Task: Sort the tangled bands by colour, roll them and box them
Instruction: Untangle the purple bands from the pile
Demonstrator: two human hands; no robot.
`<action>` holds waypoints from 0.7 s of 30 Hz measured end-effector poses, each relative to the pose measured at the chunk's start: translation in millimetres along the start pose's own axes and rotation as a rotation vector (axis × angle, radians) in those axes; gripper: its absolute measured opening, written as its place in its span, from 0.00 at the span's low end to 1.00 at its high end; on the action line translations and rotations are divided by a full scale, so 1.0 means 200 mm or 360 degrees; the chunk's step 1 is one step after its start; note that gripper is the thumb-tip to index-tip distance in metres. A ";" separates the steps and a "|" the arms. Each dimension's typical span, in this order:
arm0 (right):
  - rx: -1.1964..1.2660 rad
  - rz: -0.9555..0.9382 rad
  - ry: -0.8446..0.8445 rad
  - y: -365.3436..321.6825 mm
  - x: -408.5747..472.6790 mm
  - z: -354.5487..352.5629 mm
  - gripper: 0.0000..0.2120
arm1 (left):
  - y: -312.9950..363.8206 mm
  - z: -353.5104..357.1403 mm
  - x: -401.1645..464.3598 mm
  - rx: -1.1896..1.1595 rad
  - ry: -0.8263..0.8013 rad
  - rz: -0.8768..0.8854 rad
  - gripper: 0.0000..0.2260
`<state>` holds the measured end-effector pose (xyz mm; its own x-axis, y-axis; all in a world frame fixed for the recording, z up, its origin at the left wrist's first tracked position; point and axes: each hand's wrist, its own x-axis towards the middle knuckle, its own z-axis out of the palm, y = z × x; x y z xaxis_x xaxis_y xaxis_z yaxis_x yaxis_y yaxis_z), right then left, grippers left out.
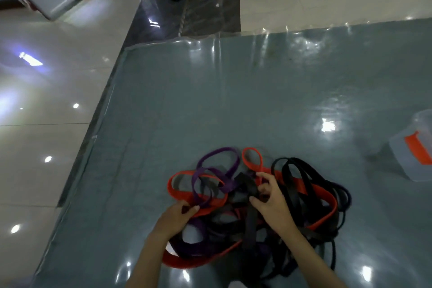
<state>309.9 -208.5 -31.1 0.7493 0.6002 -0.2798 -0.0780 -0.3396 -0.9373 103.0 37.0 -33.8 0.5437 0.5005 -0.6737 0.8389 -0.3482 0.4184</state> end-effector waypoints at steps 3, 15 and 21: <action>0.0034 -0.0036 0.0070 -0.04 -0.02 -0.08 0.33 | -0.07 -0.03 0.00 -0.0231 -0.0102 0.0154 0.15; -0.0881 -0.0202 0.0391 -0.02 -0.41 0.11 0.17 | -0.29 -0.03 -0.18 -0.0683 0.0134 0.0175 0.07; -0.0506 -0.0297 -0.0167 -0.13 -0.49 0.34 0.07 | -0.19 -0.06 -0.31 -0.0410 0.0540 0.0141 0.13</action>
<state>193.3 -208.6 6.1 0.6586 0.7383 -0.1455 0.2736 -0.4150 -0.8677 38.1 28.3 -1.5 0.5552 0.7248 -0.4080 0.7442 -0.2139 0.6327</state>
